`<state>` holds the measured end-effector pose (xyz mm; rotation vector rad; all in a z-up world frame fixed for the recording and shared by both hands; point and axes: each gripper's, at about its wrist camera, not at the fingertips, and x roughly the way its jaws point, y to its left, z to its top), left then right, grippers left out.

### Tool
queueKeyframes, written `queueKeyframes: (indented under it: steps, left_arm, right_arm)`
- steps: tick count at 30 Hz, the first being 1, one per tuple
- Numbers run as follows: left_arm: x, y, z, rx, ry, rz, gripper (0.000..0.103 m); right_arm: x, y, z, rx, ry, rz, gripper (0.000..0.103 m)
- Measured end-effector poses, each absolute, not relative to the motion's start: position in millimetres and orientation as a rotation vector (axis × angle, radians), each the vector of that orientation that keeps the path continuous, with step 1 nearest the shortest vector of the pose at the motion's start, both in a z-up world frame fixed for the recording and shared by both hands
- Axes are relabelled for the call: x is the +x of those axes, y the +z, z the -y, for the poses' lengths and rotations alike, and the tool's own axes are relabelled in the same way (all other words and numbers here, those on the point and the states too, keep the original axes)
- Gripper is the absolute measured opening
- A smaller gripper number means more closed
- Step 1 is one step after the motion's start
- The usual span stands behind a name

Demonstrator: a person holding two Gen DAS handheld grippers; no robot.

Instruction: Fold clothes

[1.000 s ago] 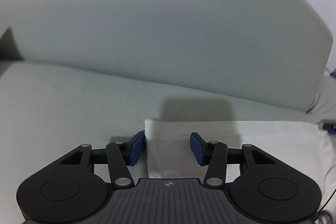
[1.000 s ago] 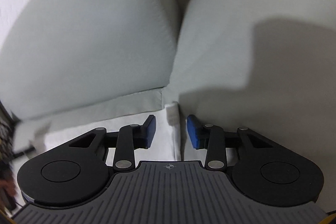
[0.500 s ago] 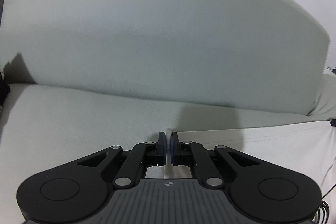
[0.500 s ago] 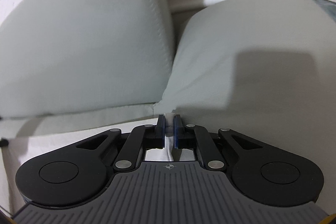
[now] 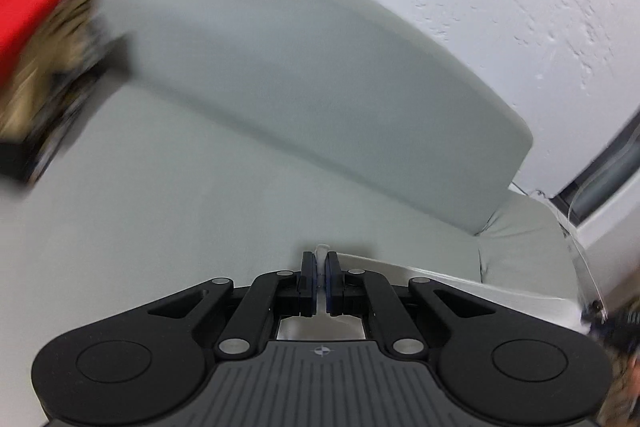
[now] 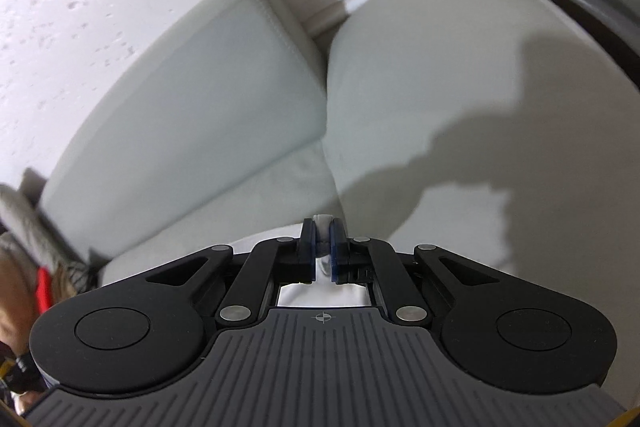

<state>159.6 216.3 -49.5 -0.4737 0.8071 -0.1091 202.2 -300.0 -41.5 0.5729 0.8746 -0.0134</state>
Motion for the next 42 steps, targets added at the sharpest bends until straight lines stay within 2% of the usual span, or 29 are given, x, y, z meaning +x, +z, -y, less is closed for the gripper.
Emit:
queueKeyframes:
  steps: [4,8,14,18,24,33,35,36,37,38,39,40,41,42]
  left_arm:
    - [97,-76,-201,-0.349,-0.024,-0.928,0.003]
    - [57,-77,-177,-0.235,0.012,-0.915,0.003]
    - [21,-48,-155,-0.181,0.004,-0.806,0.003]
    - [0,-65,-145,-0.147,0.018,-0.833,0.003]
    - [-13,-90,-150,-0.143,0.021,-0.877,0.003]
    - [-3,-131,-140,-0.056,0.069,-0.979,0.003]
    - [-2,-131,-136,-0.032,0.077,-0.974,0.005]
    - [-3,-129,-137,-0.025,0.079,-0.975,0.011]
    - [-4,-127,-138,-0.022,0.081,-0.976,0.020]
    - [-8,-123,-141,-0.028,0.085,-0.973,0.023]
    - [-13,-116,-146,-0.038,0.095,-0.965,0.031]
    - [-18,-109,-150,-0.044,0.110,-0.953,0.033]
    - [-26,-100,-152,-0.042,0.136,-0.933,0.033]
    - [-34,-92,-154,-0.039,0.162,-0.913,0.037]
  right_arm:
    - [148,-73,297,0.498,-0.030,-0.991,0.006]
    - [119,-98,288,0.438,-0.080,-1.011,0.006]
    - [88,-74,297,0.449,-0.083,-0.907,0.006]
    - [65,-76,303,0.435,-0.082,-0.913,0.006]
    - [25,-90,310,0.455,-0.121,-0.944,0.006]
    - [13,-112,296,0.337,-0.176,-1.006,0.006]
    - [13,-114,290,0.299,-0.177,-1.024,0.006]
    - [13,-114,287,0.282,-0.177,-1.031,0.007]
    - [13,-114,284,0.265,-0.177,-1.037,0.009]
    - [12,-113,282,0.251,-0.172,-1.046,0.021]
    - [10,-109,281,0.244,-0.167,-1.054,0.028]
    - [6,-104,282,0.243,-0.166,-1.054,0.041]
    - [0,-97,283,0.246,-0.164,-1.045,0.045]
    - [-7,-90,284,0.259,-0.154,-1.029,0.047]
